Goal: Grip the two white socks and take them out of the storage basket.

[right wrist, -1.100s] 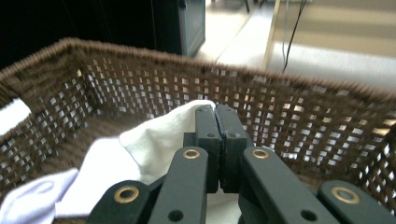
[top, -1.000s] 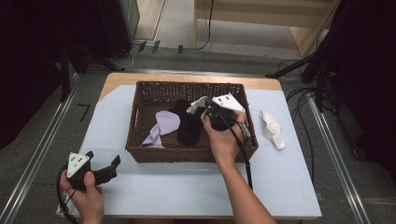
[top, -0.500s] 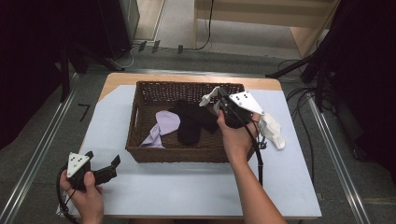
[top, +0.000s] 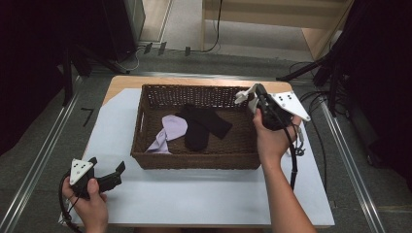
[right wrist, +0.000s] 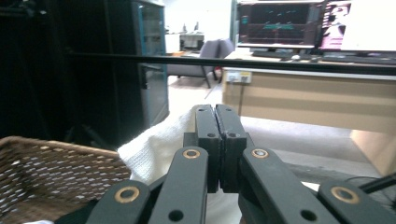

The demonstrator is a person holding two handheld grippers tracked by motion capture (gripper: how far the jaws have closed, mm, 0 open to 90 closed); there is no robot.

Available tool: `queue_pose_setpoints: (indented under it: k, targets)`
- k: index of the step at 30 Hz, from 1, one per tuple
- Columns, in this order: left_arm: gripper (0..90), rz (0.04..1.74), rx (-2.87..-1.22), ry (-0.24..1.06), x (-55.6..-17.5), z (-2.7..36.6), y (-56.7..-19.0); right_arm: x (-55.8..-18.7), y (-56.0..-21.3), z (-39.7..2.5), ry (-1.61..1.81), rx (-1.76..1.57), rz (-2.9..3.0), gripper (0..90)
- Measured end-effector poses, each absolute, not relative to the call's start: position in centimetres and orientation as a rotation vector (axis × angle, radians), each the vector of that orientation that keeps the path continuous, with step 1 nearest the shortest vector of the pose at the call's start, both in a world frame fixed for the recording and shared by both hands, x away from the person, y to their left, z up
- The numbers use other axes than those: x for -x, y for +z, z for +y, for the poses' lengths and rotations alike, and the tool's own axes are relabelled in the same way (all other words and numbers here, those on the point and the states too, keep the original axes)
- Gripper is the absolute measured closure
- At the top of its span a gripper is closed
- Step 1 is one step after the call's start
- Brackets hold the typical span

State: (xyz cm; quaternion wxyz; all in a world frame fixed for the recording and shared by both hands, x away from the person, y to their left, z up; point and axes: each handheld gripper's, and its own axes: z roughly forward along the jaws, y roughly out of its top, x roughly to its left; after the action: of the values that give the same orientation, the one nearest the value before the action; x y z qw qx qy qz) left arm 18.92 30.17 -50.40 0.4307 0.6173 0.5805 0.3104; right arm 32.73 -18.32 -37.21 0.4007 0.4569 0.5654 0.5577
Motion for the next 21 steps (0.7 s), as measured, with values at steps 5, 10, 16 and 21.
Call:
queue_pose_setpoints:
  k: [5,10,16,21]
  targets:
    - [0.2,1.449,-1.541,0.776,-18.9,30.1,-50.4,-32.4,-37.1,-20.6,1.389,-1.188,1.398,89.5]
    - [0.2,1.444,-1.537,0.781,-18.9,30.1,-50.4,-32.2,-37.8,-22.9,1.35,-1.21,1.375,89.4]
    - [0.3,1.446,-1.54,0.781,-18.9,30.1,-50.4,-31.9,-40.0,-25.7,1.283,-1.289,1.356,89.5]
    - [0.2,1.446,-1.542,0.781,-18.9,30.1,-50.4,-31.9,-42.5,-27.3,1.219,-1.341,1.367,89.4]
